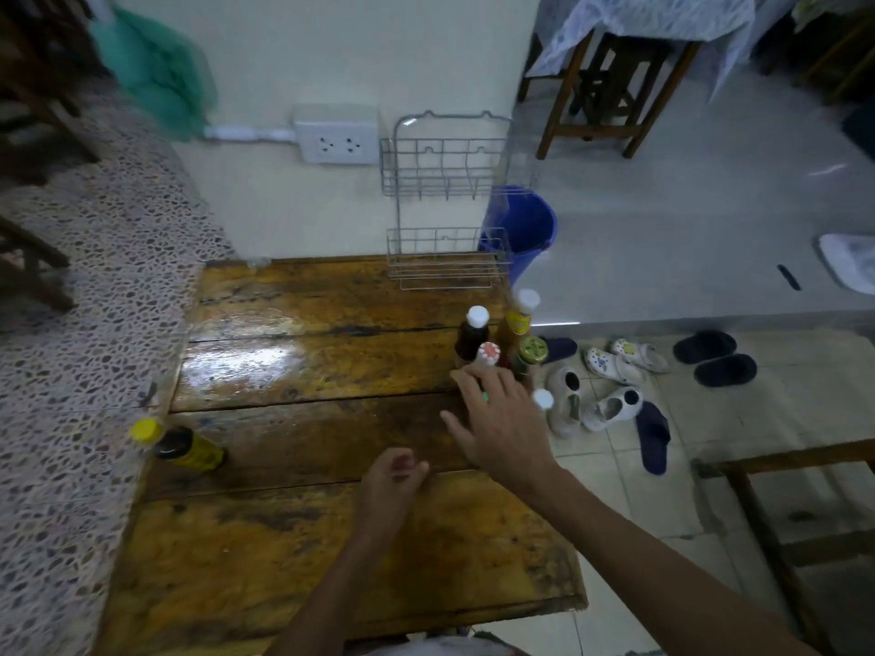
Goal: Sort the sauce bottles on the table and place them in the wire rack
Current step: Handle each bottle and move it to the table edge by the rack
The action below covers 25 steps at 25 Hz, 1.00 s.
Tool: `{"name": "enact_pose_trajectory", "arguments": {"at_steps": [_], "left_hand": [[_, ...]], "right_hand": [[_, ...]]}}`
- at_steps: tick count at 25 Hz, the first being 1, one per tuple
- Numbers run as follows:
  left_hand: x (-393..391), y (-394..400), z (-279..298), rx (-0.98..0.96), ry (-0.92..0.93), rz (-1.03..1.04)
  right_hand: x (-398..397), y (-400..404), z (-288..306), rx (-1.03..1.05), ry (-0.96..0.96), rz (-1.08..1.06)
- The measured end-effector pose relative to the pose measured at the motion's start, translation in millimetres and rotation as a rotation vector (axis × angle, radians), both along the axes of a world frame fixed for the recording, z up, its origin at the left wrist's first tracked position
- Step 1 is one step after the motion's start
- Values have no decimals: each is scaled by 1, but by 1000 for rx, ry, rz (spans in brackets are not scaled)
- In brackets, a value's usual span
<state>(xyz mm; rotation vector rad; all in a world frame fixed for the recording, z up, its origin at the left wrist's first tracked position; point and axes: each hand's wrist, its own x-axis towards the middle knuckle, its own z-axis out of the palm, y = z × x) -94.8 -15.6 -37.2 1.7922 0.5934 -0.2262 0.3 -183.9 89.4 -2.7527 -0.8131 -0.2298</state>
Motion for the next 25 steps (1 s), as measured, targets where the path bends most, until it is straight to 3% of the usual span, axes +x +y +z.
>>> {"name": "enact_pose_trajectory", "arguments": {"at_steps": [8,12,15,19,25], "left_hand": [[-67,177,14,155,54,550],[-73,244,14,189,8,675],[-55,270,24,130,-128,479],[-26,281,19,419,-72,62],[9,252,32,45,-162,-119]], "right_hand": [[-17,213,-6,-122,94,483],[-26,300,-11,-140,89,621],[-30,340,-13,-138,44,681],[-23,345,-20,-185,-58,713],[24,293,-11,-177,-249,650]]}}
